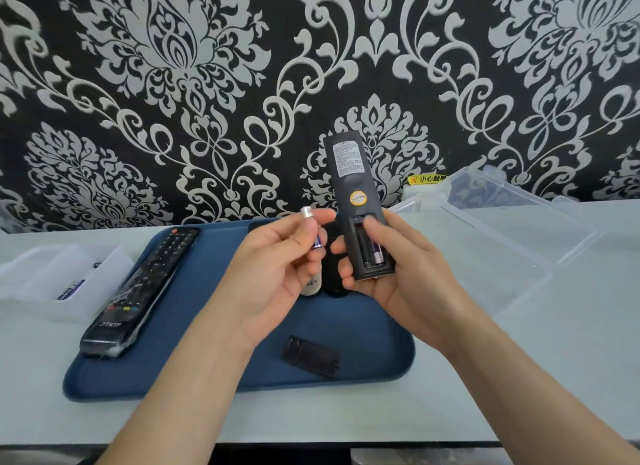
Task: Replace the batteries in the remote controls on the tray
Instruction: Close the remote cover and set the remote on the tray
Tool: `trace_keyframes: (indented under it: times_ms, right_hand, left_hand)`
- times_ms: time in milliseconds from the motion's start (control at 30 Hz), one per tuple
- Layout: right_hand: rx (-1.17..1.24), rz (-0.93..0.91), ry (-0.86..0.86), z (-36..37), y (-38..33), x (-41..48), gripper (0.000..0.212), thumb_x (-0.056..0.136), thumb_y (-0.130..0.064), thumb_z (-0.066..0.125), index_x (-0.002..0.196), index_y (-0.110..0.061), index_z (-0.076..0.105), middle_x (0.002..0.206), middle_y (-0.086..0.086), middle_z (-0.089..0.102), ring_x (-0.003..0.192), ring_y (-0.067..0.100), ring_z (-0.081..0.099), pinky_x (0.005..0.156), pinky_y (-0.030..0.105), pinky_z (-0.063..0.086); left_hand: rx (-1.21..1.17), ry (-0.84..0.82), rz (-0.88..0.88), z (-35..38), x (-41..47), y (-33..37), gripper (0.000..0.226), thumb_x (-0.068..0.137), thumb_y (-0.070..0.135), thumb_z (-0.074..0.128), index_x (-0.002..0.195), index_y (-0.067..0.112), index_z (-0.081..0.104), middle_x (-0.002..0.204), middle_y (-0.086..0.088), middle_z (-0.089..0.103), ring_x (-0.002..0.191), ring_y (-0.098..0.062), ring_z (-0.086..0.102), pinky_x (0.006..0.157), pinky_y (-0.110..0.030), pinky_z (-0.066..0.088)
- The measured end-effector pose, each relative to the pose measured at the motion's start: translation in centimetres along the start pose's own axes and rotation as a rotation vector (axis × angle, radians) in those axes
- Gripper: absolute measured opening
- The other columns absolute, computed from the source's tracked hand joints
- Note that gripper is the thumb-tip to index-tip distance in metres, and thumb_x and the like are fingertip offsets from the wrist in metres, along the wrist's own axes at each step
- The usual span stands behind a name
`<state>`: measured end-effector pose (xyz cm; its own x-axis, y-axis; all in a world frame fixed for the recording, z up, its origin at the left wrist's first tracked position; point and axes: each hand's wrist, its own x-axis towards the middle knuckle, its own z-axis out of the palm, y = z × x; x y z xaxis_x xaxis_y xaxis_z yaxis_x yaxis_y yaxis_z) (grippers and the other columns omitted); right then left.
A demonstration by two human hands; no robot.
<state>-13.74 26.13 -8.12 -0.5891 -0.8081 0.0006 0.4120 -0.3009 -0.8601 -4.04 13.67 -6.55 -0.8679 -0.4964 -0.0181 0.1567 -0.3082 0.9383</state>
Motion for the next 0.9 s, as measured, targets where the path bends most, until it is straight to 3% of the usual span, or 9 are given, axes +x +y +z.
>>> trace_keyframes:
  times_ms: [67, 133, 267, 433, 500, 600, 700, 800, 900]
  right_hand:
    - [0.006, 0.009, -0.006, 0.2, 0.0, 0.1, 0.056, 0.089, -0.038, 0.053, 0.123, 0.006, 0.052, 0.091, 0.018, 0.063, 0.062, 0.024, 0.056, 0.060, 0.033, 0.053]
    - [-0.003, 0.025, -0.001, 0.2, 0.2, 0.2, 0.066, 0.088, -0.046, 0.049, 0.126, 0.009, 0.049, 0.088, 0.013, 0.062, 0.065, 0.023, 0.056, 0.062, 0.031, 0.054]
    - [-0.013, 0.006, 0.025, 0.2, 0.5, 0.2, 0.055, 0.101, -0.043, 0.039, 0.122, 0.007, 0.051, 0.084, 0.013, 0.061, 0.065, 0.022, 0.058, 0.062, 0.031, 0.054]
    - [-0.062, -0.041, 0.009, 1.0, 0.9, 0.0, 0.061, 0.096, -0.045, 0.046, 0.125, 0.008, 0.047, 0.095, 0.021, 0.061, 0.068, 0.025, 0.057, 0.062, 0.034, 0.053]
    - [-0.072, -0.049, 0.010, 1.0, 0.9, 0.0, 0.062, 0.093, -0.046, 0.045, 0.124, 0.007, 0.049, 0.094, 0.018, 0.063, 0.068, 0.024, 0.056, 0.062, 0.034, 0.052]
    - [-0.064, -0.063, 0.012, 1.0, 0.8, -0.2, 0.055, 0.101, -0.043, 0.039, 0.123, 0.007, 0.047, 0.086, 0.015, 0.062, 0.066, 0.024, 0.055, 0.061, 0.033, 0.051]
    - [-0.058, -0.070, 0.035, 1.0, 0.8, -0.3, 0.050, 0.105, -0.039, 0.036, 0.120, 0.007, 0.048, 0.079, 0.011, 0.064, 0.066, 0.023, 0.057, 0.059, 0.033, 0.050]
    - [-0.058, -0.076, 0.060, 1.0, 0.7, -0.5, 0.051, 0.097, -0.040, 0.044, 0.120, 0.006, 0.047, 0.087, 0.017, 0.060, 0.072, 0.027, 0.056, 0.059, 0.035, 0.049]
    - [-0.046, -0.059, 0.073, 0.7, 0.4, -0.5, 0.034, 0.104, -0.024, 0.043, 0.122, 0.005, 0.048, 0.095, 0.016, 0.064, 0.084, 0.028, 0.061, 0.068, 0.042, 0.052]
  left_hand:
    - [0.037, 0.012, 0.021, 0.5, -0.3, -0.1, 0.026, 0.084, 0.014, 0.060, 0.108, 0.010, 0.068, 0.076, -0.005, 0.066, 0.059, -0.010, 0.053, 0.056, -0.016, 0.049]
    - [0.146, 0.060, 0.104, 1.0, -0.5, -0.3, 0.022, 0.087, 0.010, 0.062, 0.107, 0.015, 0.066, 0.080, -0.009, 0.071, 0.059, -0.013, 0.057, 0.058, -0.020, 0.050]
    - [0.312, 0.146, 0.318, 2.2, -1.0, -0.7, 0.019, 0.083, 0.005, 0.069, 0.096, 0.019, 0.066, 0.077, -0.007, 0.074, 0.059, -0.013, 0.059, 0.054, -0.022, 0.049]
    - [0.494, 0.201, 0.509, 2.6, -1.2, -1.5, 0.023, 0.078, 0.001, 0.075, 0.083, 0.022, 0.068, 0.074, 0.002, 0.071, 0.051, -0.012, 0.058, 0.045, -0.023, 0.049]
    - [0.606, 0.241, 0.550, 1.9, -0.9, -1.7, 0.021, 0.075, 0.015, 0.081, 0.084, 0.031, 0.071, 0.076, 0.006, 0.066, 0.051, -0.015, 0.059, 0.049, -0.027, 0.050]
    - [0.807, 0.232, 0.679, 1.3, -0.4, -1.8, 0.021, 0.071, 0.037, 0.076, 0.091, 0.034, 0.073, 0.094, 0.012, 0.056, 0.072, -0.017, 0.060, 0.065, -0.034, 0.052]
    - [0.944, 0.196, 0.774, 1.2, -0.1, -2.0, 0.027, 0.076, 0.037, 0.071, 0.096, 0.019, 0.075, 0.099, 0.004, 0.055, 0.088, -0.018, 0.057, 0.076, -0.035, 0.051]
    - [1.154, 0.181, 0.909, 0.7, 0.0, -2.1, 0.023, 0.085, 0.031, 0.069, 0.098, 0.014, 0.076, 0.096, 0.000, 0.062, 0.089, -0.020, 0.055, 0.078, -0.032, 0.047]
    - [1.381, 0.154, 1.031, 0.8, 0.0, -2.4, 0.023, 0.094, 0.022, 0.059, 0.108, 0.011, 0.074, 0.100, -0.001, 0.067, 0.092, -0.022, 0.054, 0.077, -0.031, 0.047]
